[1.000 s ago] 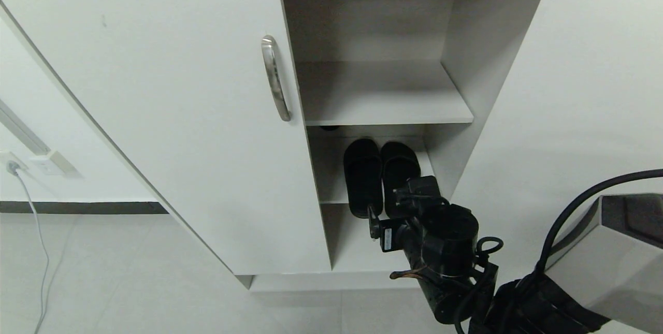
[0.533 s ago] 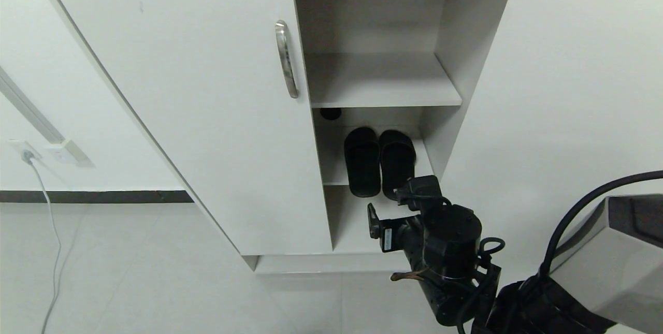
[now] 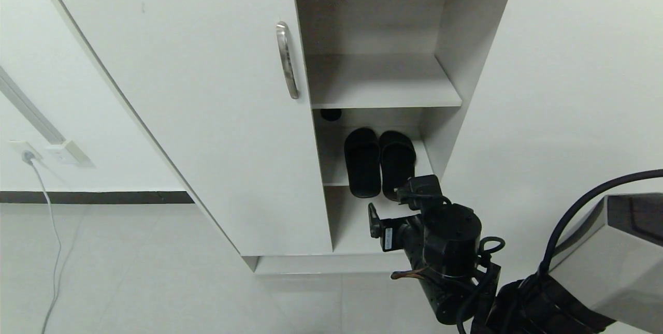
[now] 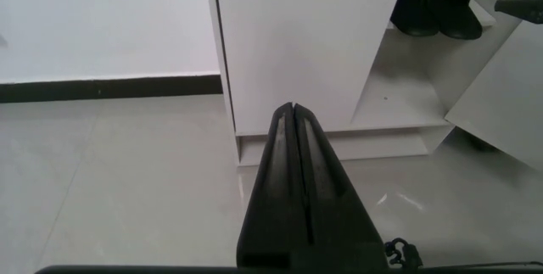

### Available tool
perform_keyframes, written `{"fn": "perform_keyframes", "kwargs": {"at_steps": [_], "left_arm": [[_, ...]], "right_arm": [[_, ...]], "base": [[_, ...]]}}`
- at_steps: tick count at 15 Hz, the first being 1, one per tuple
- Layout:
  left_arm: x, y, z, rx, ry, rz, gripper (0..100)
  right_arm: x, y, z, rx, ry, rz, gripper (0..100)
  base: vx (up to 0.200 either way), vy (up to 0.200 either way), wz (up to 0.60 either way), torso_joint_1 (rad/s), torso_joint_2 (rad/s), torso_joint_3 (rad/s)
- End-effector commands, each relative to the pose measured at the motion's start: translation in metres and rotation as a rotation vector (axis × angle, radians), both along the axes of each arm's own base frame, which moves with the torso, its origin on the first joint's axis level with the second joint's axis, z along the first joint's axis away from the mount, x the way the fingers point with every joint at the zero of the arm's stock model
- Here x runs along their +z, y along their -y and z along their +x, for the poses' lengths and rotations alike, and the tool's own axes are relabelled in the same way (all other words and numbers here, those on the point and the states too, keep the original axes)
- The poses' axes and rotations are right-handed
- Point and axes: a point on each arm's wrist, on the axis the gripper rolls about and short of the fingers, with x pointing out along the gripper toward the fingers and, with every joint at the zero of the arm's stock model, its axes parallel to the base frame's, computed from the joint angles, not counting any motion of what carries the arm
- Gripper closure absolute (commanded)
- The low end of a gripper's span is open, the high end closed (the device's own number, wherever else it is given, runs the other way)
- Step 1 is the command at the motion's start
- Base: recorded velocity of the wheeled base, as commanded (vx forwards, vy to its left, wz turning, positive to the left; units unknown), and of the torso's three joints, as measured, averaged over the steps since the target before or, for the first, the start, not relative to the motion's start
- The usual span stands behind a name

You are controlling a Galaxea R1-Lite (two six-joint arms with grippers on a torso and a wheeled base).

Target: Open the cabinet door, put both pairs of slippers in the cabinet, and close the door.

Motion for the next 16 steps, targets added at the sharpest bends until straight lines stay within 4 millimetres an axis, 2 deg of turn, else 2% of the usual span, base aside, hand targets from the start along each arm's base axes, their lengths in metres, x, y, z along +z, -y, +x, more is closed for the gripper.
{"fn": "perform_keyframes", "kwargs": {"at_steps": [1,7,15,16], "left_arm": [[0.0,0.0,0.0001,0.0,-0.001,0.0,100],[0.0,0.0,0.0001,0.0,-0.001,0.004,100],[0.0,0.0,0.0001,0.0,-0.001,0.003,100],[0.0,0.0,0.0001,0.0,-0.001,0.004,100]], "right_arm": [[-0.001,-0.0005,0.0001,0.001,-0.002,-0.002,0],[-0.0021,-0.0003,-0.0001,-0.001,-0.003,-0.004,0],[-0.0018,-0.0008,-0.0003,0.001,-0.002,-0.006,0],[-0.0015,-0.0009,-0.0003,0.003,0.002,-0.013,0]], "base": [[0.0,0.0,0.0,0.007,0.0,0.144],[0.0,0.0,0.0,0.001,0.0,0.183],[0.0,0.0,0.0,-0.001,0.0,0.008],[0.0,0.2,0.0,-0.002,0.0,0.002]]}}
